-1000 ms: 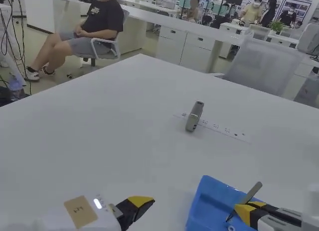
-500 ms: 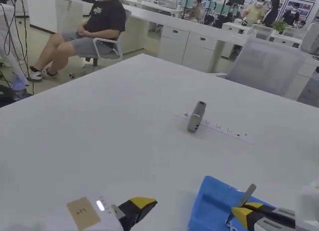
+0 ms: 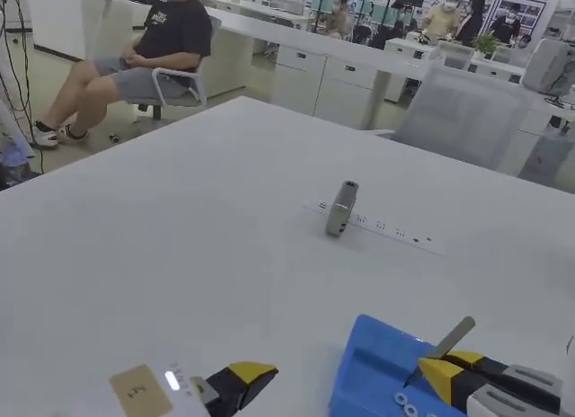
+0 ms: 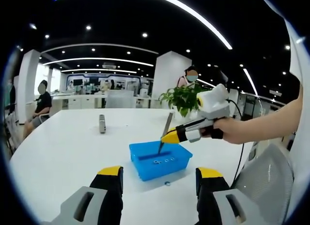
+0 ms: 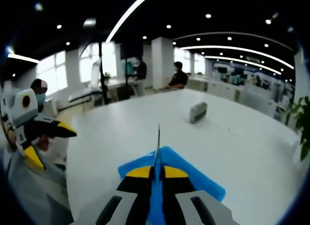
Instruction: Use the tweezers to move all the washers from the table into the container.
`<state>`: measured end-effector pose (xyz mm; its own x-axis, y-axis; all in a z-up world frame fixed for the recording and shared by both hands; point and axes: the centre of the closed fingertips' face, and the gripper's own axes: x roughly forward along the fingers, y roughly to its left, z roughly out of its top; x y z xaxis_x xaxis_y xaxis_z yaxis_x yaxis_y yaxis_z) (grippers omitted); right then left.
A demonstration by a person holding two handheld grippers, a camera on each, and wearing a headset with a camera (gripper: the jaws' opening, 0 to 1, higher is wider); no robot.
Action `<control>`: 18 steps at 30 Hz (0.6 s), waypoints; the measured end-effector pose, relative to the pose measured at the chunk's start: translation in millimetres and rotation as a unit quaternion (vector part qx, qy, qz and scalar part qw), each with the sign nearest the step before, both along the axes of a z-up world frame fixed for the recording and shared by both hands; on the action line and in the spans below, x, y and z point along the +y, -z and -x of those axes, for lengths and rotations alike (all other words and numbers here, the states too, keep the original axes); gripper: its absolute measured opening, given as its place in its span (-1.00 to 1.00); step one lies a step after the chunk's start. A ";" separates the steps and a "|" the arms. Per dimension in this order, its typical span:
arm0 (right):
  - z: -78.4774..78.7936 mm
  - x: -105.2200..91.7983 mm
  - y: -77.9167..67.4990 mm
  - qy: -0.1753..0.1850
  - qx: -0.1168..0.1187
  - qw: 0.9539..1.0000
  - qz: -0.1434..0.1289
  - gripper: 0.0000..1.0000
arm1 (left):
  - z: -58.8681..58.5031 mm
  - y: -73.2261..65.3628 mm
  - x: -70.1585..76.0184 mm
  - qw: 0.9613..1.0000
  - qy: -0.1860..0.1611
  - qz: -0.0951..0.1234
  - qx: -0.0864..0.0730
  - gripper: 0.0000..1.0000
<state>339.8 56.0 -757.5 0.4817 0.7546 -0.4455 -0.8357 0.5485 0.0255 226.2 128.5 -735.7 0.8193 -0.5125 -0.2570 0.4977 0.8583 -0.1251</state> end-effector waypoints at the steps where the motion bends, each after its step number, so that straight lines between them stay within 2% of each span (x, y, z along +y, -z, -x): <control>1: 2.5 0.3 -2.1 0.000 -0.001 1.000 -0.003 -0.93 | 0.0 -0.2 0.0 1.000 0.000 0.001 0.000 0.20; 8: 27.6 6.5 -10.7 -0.016 0.003 1.000 -0.021 -0.93 | 0.0 0.3 -0.1 1.000 0.000 0.000 0.001 0.19; 13: 43.1 9.4 -3.3 -0.028 0.012 0.999 -0.020 -0.93 | -0.2 0.8 0.6 1.000 -0.001 0.001 0.002 0.19; 16: 50.0 9.4 4.1 -0.026 0.030 0.999 -0.033 -0.93 | -0.1 1.2 -0.1 1.000 0.000 0.000 0.003 0.19; 18: 52.4 8.6 10.0 -0.025 0.036 0.999 -0.030 -0.93 | 0.0 1.8 -0.5 1.000 0.001 -0.002 0.004 0.19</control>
<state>287.4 64.6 -767.4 0.4121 0.8027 -0.4310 -0.8566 0.5026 0.1170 226.2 128.1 -737.5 0.8157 -0.5139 -0.2655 0.4991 0.8573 -0.1261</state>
